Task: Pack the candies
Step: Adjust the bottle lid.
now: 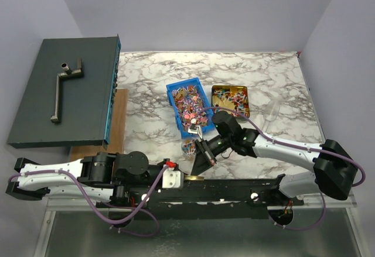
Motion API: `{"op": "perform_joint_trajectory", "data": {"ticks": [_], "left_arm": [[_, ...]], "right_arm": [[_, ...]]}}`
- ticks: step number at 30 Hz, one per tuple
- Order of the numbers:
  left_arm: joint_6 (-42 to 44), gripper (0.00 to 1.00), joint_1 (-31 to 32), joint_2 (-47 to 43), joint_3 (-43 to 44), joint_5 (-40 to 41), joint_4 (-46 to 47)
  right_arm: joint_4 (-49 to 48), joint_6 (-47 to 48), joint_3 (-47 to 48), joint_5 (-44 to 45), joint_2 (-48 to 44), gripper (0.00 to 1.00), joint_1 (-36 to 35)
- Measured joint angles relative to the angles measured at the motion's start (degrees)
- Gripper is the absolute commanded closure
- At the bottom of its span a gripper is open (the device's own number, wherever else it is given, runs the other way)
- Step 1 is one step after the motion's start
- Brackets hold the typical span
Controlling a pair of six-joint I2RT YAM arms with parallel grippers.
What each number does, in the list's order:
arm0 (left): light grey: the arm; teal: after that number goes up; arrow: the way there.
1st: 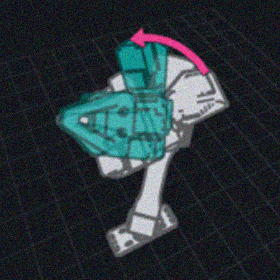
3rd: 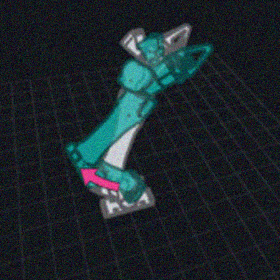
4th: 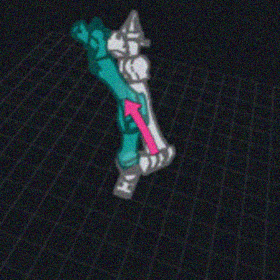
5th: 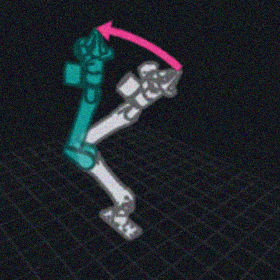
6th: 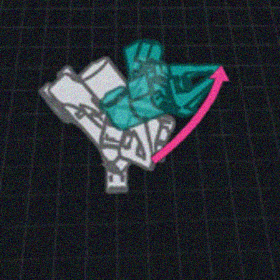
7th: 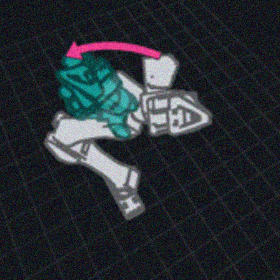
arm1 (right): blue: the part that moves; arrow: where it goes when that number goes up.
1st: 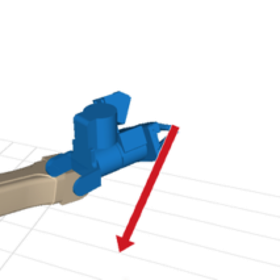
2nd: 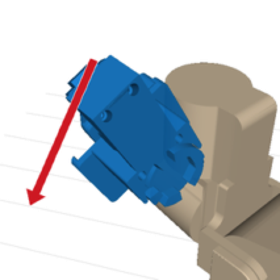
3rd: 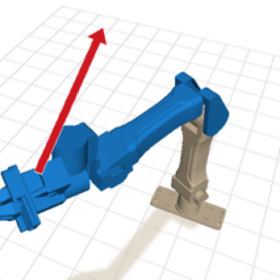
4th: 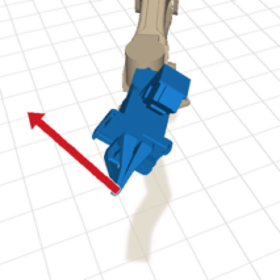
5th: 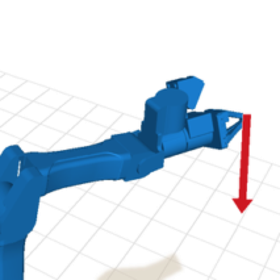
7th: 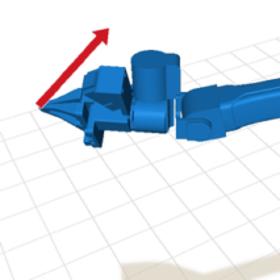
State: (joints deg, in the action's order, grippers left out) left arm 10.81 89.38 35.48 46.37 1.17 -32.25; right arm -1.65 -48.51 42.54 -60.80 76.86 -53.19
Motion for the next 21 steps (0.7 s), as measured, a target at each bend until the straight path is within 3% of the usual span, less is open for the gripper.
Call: {"op": "perform_joint_trajectory", "data": {"ticks": [7,11,21], "left_arm": [[0.2,0.88,0.0,0.5,0.0,0.0,0.1],[0.2,0.91,0.0,1.0,0.0,0.0,-0.2],[-1.4,0.96,0.0,2.7,0.0,0.0,-0.5]], "right_arm": [[0.1,0.2,-0.1,0.1,0.1,0.90,0.0],[2.1,1.7,0.2,1.4,0.1,0.79,0.0],[11.9,7.5,3.3,13.0,-2.8,0.73,0.6]]}}
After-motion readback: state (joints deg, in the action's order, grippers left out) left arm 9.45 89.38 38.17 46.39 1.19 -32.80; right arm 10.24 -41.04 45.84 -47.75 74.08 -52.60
